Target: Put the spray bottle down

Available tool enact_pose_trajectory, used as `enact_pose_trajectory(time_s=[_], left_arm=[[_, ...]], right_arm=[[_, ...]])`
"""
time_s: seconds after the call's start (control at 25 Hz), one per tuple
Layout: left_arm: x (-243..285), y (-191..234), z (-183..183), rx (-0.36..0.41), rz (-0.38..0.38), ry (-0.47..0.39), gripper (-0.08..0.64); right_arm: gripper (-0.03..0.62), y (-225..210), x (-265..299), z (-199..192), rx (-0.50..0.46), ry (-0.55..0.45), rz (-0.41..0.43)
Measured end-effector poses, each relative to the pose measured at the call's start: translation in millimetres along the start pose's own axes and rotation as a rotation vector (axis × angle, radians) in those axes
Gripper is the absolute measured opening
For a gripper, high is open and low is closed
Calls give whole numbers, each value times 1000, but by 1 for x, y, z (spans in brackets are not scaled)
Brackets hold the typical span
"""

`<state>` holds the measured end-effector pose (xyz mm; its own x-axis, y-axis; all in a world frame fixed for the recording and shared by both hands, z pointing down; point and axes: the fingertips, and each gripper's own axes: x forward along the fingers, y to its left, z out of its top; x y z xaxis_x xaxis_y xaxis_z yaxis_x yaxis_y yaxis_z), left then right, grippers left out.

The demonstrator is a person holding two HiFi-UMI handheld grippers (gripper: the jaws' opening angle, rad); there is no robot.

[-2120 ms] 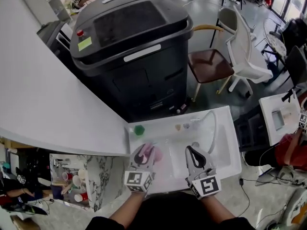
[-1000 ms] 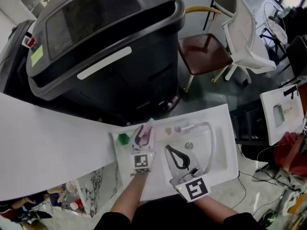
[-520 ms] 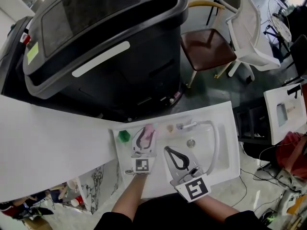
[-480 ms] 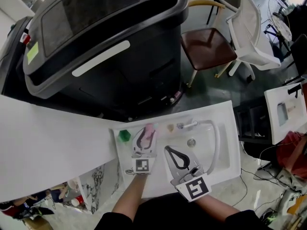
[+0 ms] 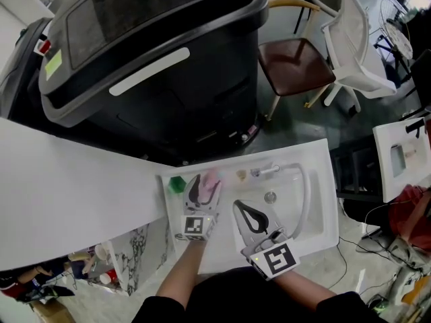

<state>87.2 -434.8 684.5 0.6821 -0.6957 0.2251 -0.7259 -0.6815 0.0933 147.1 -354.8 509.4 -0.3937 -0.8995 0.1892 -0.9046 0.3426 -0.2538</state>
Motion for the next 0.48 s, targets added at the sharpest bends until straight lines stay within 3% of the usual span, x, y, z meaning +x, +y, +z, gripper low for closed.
enact_pose_trajectory(time_s=[0.24, 0.48], left_arm=[[-34, -2, 5, -90, 23, -9, 285], [-77, -12, 39, -178, -8, -57, 288]], right_arm=[[-2, 4, -12, -5, -25, 16, -40], [-2, 14, -31, -6, -29, -5, -93]])
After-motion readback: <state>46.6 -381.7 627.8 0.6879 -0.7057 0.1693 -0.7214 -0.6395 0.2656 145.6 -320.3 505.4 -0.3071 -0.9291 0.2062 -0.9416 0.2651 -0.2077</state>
